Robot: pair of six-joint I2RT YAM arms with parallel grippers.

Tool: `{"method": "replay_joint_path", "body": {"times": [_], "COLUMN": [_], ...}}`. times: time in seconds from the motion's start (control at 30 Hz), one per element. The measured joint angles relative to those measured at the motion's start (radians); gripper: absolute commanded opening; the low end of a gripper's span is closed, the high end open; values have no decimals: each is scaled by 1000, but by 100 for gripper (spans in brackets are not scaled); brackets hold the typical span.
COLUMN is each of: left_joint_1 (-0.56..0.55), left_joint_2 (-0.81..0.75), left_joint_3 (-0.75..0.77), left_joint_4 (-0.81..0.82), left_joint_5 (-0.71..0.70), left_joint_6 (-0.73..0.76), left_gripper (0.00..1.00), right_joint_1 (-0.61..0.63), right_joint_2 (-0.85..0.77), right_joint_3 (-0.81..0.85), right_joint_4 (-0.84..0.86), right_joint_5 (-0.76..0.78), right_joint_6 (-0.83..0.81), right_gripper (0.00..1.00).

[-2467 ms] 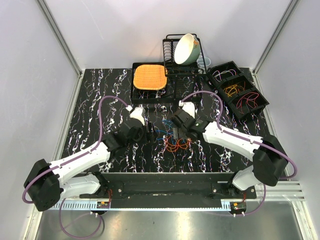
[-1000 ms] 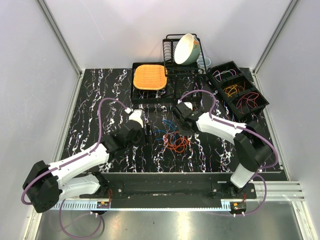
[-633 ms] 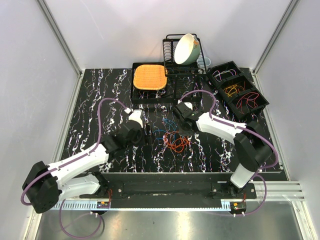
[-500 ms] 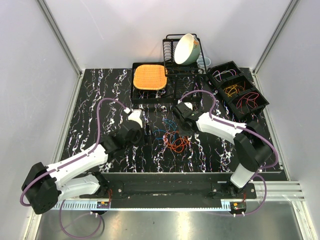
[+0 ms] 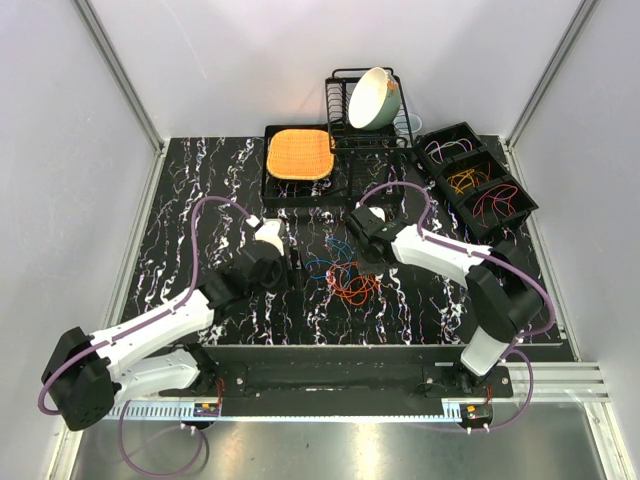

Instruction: Untangle the cables

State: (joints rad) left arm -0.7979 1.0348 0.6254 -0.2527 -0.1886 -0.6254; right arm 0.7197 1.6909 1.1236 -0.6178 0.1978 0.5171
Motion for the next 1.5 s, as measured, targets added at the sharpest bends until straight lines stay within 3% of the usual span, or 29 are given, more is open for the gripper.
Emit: {"method": "replay_joint_path", "body": {"times": [0.1, 0.13, 0.17, 0.27, 0.43, 0.73, 0.97, 1.5], "left_joint_1": [0, 0, 0, 0, 0, 0, 6, 15], "left_joint_2": [0, 0, 0, -1, -12, -126, -269, -254], "left_joint_3": [0, 0, 0, 3, 108, 431, 375, 316], "left_joint_4": [0, -1, -1, -18, -194, -482, -540, -539], "left_joint_5": [0, 0, 0, -2, -35, -208, -328, -344], "left_joint_6": [0, 0, 0, 0, 10, 122, 195, 238], "left_gripper": [74, 74, 74, 74, 74, 85, 89, 89], "right_joint_1": [0, 0, 0, 0, 0, -3, -23, -104], "right_joint_2": [9, 11, 12, 12, 9, -65, -79, 21], "right_joint_3": [0, 0, 0, 5, 88, 528, 866, 1165], "right_joint_4": [-7, -9, -11, -22, -84, -231, -318, -462], "right_joint_5": [0, 0, 0, 0, 3, 50, 116, 194], "right_joint_6": [0, 0, 1, 3, -1, -55, -113, -188], "right_gripper": [14, 3, 0, 0, 0, 0, 0, 0]}}
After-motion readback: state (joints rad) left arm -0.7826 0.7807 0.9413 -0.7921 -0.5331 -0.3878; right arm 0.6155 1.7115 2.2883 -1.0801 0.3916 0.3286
